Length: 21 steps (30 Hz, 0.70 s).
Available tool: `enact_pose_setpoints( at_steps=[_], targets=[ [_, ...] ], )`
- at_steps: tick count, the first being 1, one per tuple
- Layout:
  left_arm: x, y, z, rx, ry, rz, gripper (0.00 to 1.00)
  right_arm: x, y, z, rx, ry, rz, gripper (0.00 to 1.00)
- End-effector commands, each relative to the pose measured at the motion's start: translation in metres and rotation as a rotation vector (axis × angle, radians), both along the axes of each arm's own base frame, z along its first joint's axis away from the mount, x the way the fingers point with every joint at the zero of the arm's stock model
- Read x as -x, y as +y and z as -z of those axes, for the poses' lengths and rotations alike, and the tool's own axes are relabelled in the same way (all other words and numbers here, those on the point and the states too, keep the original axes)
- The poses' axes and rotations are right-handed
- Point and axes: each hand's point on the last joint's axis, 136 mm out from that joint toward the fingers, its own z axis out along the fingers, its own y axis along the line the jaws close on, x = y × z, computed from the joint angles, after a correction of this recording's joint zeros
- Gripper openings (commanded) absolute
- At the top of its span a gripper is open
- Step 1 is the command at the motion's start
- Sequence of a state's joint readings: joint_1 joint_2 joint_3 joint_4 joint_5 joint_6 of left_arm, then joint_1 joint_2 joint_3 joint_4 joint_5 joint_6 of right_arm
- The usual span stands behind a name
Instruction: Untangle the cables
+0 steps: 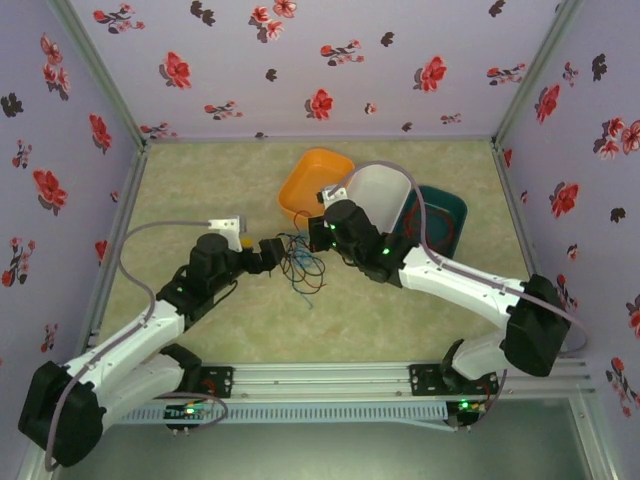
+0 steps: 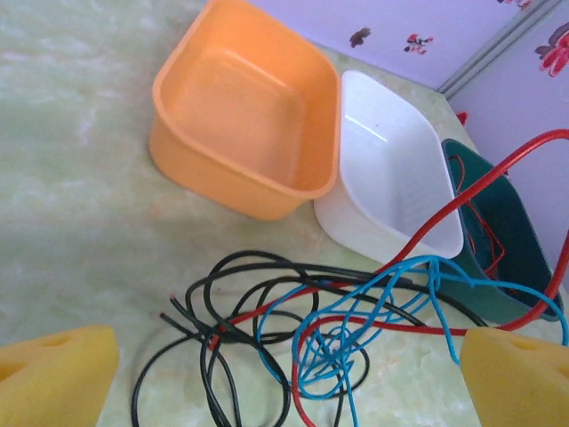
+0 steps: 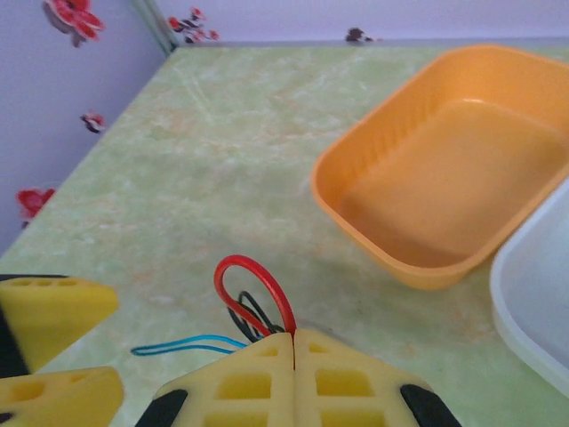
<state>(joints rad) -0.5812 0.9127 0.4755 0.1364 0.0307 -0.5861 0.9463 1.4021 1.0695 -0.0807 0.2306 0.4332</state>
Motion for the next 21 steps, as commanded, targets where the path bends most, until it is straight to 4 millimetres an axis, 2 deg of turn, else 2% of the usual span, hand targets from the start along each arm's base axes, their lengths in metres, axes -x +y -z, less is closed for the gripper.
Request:
enact_pose_setpoints(
  at_steps=[1, 8, 13, 16, 21],
  targets=[
    [-0.005, -0.001, -0.006, -0.085, -0.072, 0.039, 1.00, 0.009, 0.011, -0.031, -0.066, -0.074, -0.066, 0.00],
    [-0.016, -0.011, 0.004, -0.220, -0.077, 0.115, 1.00, 0.018, 0.021, -0.040, -0.088, -0.081, -0.124, 0.00],
    [-0.021, -0.022, -0.010, -0.158, -0.106, 0.131, 1.00, 0.022, 0.028, -0.041, -0.075, -0.075, -0.148, 0.00],
    [-0.022, -0.028, -0.019, -0.100, -0.128, 0.138, 0.99, 0.022, 0.028, -0.034, -0.050, -0.057, -0.145, 0.00],
    [-0.024, -0.035, -0.023, -0.068, -0.144, 0.162, 0.84, 0.024, 0.031, -0.024, -0.031, -0.022, -0.157, 0.00]
  ],
)
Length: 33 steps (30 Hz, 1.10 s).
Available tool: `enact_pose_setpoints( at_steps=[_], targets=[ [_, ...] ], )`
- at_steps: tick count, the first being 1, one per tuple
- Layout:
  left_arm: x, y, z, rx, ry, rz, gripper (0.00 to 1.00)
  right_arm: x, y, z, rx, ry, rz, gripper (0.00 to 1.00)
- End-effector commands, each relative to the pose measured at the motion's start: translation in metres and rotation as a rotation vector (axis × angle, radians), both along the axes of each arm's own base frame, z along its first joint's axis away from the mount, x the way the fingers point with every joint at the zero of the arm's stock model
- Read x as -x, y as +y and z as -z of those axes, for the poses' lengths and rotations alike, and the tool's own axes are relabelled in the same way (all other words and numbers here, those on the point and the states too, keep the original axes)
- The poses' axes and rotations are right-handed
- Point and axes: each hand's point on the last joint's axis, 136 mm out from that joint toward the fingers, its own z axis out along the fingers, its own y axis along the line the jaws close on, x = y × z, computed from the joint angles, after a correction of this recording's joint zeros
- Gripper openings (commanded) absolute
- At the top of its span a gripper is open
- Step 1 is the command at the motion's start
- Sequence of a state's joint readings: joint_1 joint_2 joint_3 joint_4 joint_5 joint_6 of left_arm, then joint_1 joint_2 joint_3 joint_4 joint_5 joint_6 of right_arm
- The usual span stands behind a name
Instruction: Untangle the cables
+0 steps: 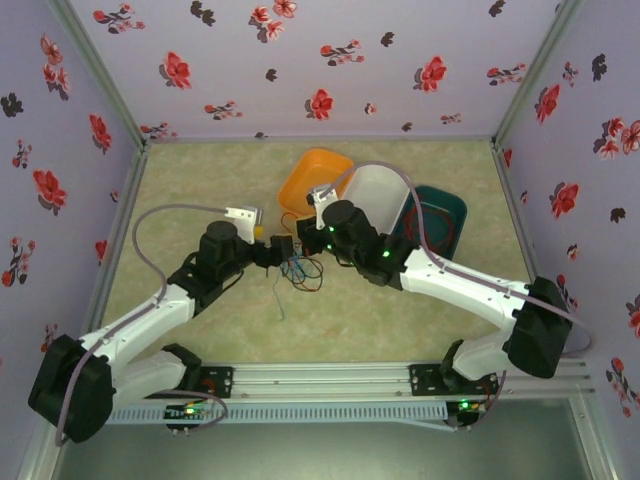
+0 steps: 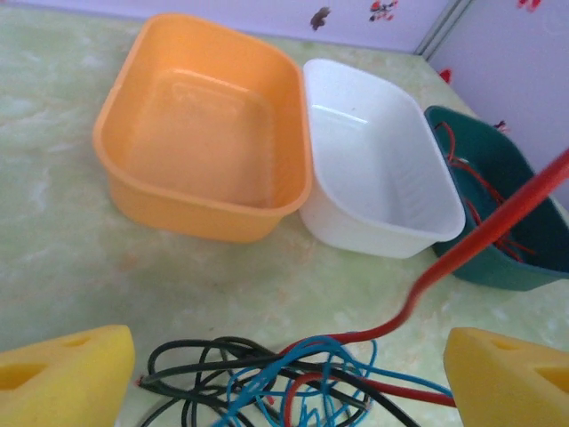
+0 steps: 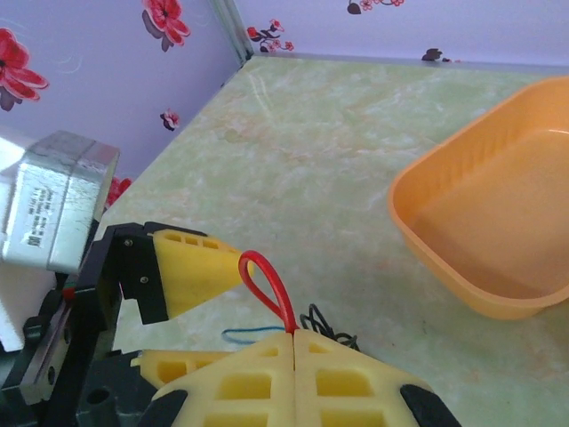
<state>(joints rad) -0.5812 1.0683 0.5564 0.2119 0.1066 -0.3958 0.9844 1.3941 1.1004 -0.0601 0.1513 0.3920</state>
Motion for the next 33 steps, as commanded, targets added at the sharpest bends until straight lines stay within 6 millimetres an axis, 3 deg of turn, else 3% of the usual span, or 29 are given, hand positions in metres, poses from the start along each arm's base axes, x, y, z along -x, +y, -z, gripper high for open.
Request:
enact_pose_setpoints(
  at_steps=[1, 7, 17, 18, 21, 26, 30, 33],
  targets=[
    [-0.007, -0.009, -0.018, 0.048, -0.046, 0.027, 0.81, 0.003, 0.007, -0.003, 0.011, 0.008, -0.029, 0.00],
    [-0.012, -0.013, -0.023, 0.062, -0.063, 0.027, 0.57, 0.005, 0.009, -0.002, 0.002, 0.021, -0.040, 0.00],
    [-0.016, -0.015, -0.033, 0.080, -0.123, 0.035, 0.57, 0.009, 0.010, 0.002, -0.002, 0.048, -0.054, 0.00],
    [-0.016, -0.015, -0.033, 0.078, -0.121, 0.036, 0.54, 0.009, 0.011, 0.002, -0.003, 0.050, -0.055, 0.00],
    [-0.016, -0.016, -0.034, 0.079, -0.123, 0.040, 0.33, 0.008, 0.010, 0.002, -0.002, 0.050, -0.050, 0.00],
    [-0.014, -0.014, -0.038, 0.077, -0.131, 0.041, 0.12, 0.007, 0.005, 0.006, 0.016, 0.053, -0.030, 0.00],
    [-0.010, -0.012, -0.045, 0.068, -0.138, 0.044, 0.01, 0.005, -0.002, 0.011, 0.029, 0.064, -0.015, 0.29],
    [-0.008, -0.011, -0.048, 0.065, -0.137, 0.045, 0.00, 0.005, -0.001, 0.016, 0.011, 0.086, -0.037, 0.45]
  ],
)
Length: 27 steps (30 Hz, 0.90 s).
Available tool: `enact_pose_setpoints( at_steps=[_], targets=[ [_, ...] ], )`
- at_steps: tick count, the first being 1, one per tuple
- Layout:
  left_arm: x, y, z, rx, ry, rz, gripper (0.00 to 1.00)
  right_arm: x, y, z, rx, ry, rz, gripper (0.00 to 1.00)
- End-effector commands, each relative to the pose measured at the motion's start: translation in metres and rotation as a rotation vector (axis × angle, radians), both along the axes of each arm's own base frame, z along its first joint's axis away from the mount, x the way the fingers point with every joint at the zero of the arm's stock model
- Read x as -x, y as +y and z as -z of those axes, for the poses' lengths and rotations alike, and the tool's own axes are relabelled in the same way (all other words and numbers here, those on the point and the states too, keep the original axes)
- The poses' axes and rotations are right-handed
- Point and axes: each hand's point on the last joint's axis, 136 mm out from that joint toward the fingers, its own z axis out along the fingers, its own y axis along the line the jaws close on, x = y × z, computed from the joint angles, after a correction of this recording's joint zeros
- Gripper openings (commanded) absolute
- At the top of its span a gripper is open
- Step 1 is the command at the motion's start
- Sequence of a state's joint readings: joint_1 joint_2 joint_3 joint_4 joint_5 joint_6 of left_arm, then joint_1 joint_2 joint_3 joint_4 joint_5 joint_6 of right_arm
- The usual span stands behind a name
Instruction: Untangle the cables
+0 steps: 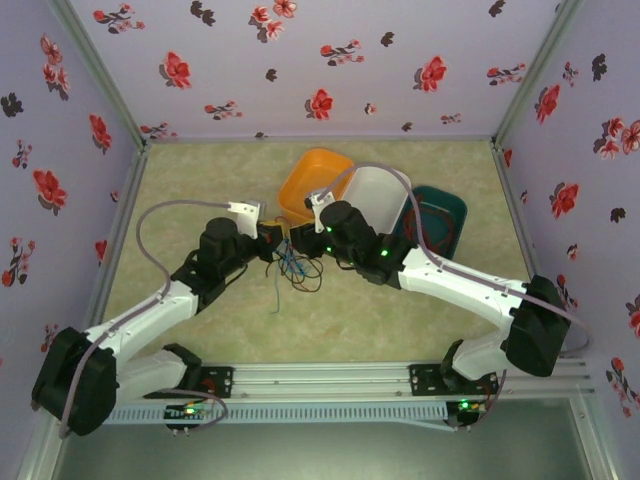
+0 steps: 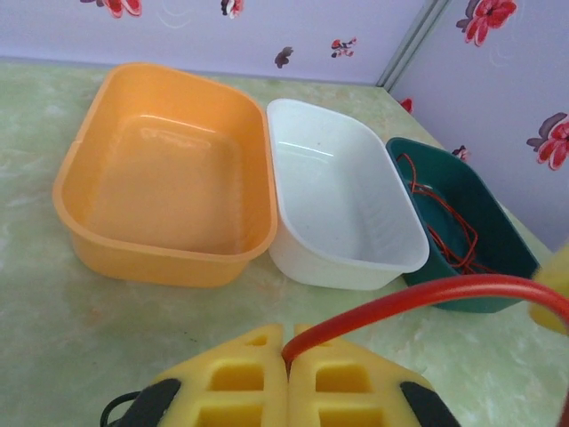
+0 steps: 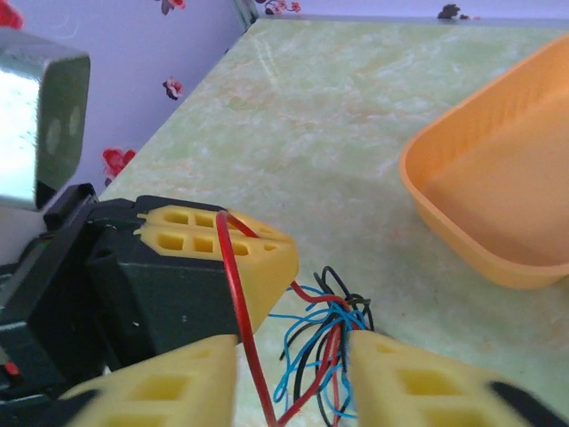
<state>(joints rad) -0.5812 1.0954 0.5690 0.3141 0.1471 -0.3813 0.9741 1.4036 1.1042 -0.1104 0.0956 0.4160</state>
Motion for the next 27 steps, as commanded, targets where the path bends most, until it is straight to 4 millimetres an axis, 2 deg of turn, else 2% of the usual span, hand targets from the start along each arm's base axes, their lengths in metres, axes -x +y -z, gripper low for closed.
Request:
enact_pose_setpoints(
  at_steps=[1, 9, 11, 15, 18, 19, 21, 22, 25, 27],
  targets=[
    [-0.002, 0.002, -0.028, 0.018, -0.062, 0.001, 0.00, 0.000, 0.000, 0.005, -0.010, 0.028, -0.015, 0.46],
    [0.001, 0.003, -0.030, 0.023, -0.057, -0.001, 0.00, -0.002, 0.015, 0.025, -0.008, 0.079, -0.066, 0.49],
    [0.001, 0.004, -0.029, 0.024, -0.053, -0.001, 0.00, -0.005, 0.018, 0.031, 0.001, 0.084, -0.062, 0.45],
    [0.004, 0.006, -0.027, 0.022, -0.047, -0.003, 0.02, -0.011, 0.014, 0.031, 0.011, 0.072, -0.028, 0.26],
    [0.006, 0.007, -0.024, 0.020, -0.039, -0.003, 0.08, -0.013, 0.007, 0.019, 0.001, 0.039, -0.005, 0.02],
    [0.006, 0.007, -0.022, 0.018, -0.034, -0.004, 0.10, -0.013, 0.004, 0.014, -0.003, 0.025, 0.003, 0.00],
    [0.007, 0.008, -0.018, 0.014, -0.019, -0.007, 0.19, -0.013, -0.001, 0.006, -0.010, 0.005, 0.016, 0.00],
    [0.008, 0.009, -0.018, 0.014, -0.013, -0.009, 0.27, -0.013, -0.003, 0.000, -0.017, -0.008, 0.021, 0.00],
    [0.011, 0.012, -0.019, 0.023, -0.007, -0.019, 0.66, -0.011, -0.009, -0.017, -0.037, -0.040, 0.025, 0.00],
    [0.013, 0.017, -0.020, 0.029, -0.005, -0.041, 0.85, -0.010, -0.015, -0.030, -0.054, -0.067, 0.037, 0.00]
  ],
)
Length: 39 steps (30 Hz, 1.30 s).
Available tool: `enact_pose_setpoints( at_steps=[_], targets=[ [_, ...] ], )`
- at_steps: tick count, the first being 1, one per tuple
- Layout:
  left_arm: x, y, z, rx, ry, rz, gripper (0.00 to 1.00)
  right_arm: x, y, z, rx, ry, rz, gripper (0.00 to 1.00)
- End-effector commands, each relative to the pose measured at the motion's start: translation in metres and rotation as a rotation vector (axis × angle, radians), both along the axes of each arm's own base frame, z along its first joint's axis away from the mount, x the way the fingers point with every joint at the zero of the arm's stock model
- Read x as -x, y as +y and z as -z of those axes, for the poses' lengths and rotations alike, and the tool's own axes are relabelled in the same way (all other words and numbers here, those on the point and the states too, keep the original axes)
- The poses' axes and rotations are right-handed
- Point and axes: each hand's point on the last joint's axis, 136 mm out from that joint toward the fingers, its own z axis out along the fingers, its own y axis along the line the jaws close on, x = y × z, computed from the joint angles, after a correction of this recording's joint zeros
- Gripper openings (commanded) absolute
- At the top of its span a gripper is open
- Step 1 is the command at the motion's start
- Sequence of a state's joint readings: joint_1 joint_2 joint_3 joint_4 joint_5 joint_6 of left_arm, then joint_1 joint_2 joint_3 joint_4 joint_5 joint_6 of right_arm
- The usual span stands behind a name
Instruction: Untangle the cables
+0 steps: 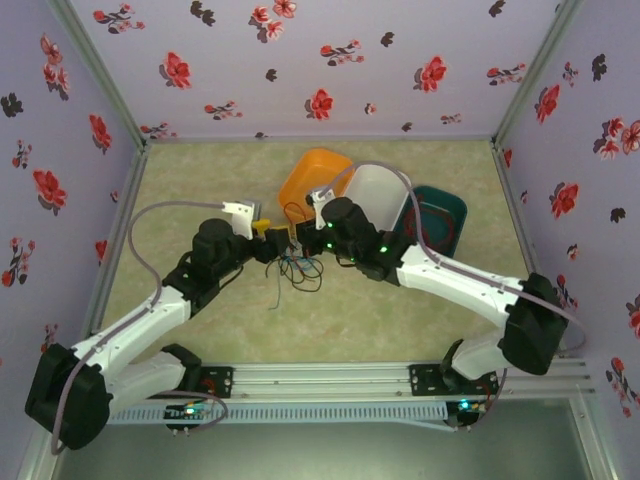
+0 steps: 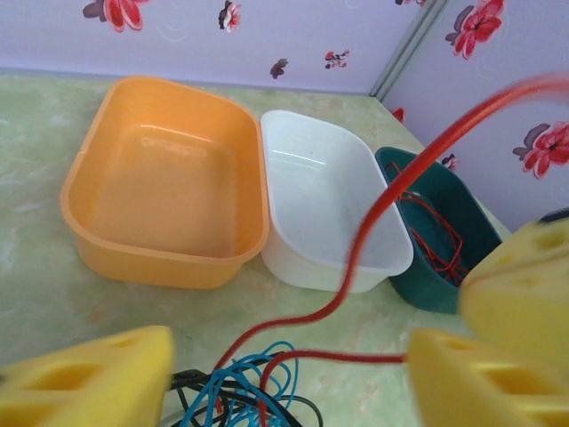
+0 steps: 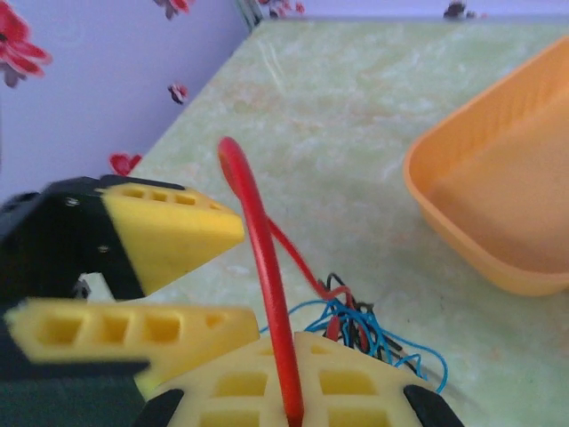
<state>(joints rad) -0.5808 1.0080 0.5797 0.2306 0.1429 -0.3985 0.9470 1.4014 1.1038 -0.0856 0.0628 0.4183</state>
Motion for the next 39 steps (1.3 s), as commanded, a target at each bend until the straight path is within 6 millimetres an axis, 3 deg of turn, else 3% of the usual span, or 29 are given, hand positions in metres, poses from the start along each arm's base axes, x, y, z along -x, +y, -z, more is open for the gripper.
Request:
enact_pose_setpoints(
  at_steps=[1, 2, 9, 17, 31, 39],
  targets=[
    [0.003, 0.013, -0.006, 0.011, -0.006, -0.047, 0.95, -0.003, -0.018, -0.029, -0.026, -0.077, 0.050, 0.00],
    [0.004, 0.016, -0.009, 0.015, -0.010, -0.062, 0.99, -0.003, -0.021, -0.035, -0.029, -0.090, 0.059, 0.00],
    [0.011, 0.043, -0.020, 0.002, -0.040, -0.164, 1.00, 0.006, -0.038, -0.081, -0.074, -0.160, 0.065, 0.00],
    [0.014, 0.064, -0.008, -0.005, -0.007, -0.270, 1.00, 0.022, -0.045, -0.121, -0.160, -0.194, 0.022, 0.00],
    [0.012, 0.083, -0.004, -0.012, 0.003, -0.370, 1.00, 0.031, -0.056, -0.137, -0.174, -0.222, 0.013, 0.00],
    [0.013, 0.095, 0.000, -0.033, 0.016, -0.427, 1.00, 0.034, -0.077, -0.162, -0.147, -0.290, 0.052, 0.00]
  ],
)
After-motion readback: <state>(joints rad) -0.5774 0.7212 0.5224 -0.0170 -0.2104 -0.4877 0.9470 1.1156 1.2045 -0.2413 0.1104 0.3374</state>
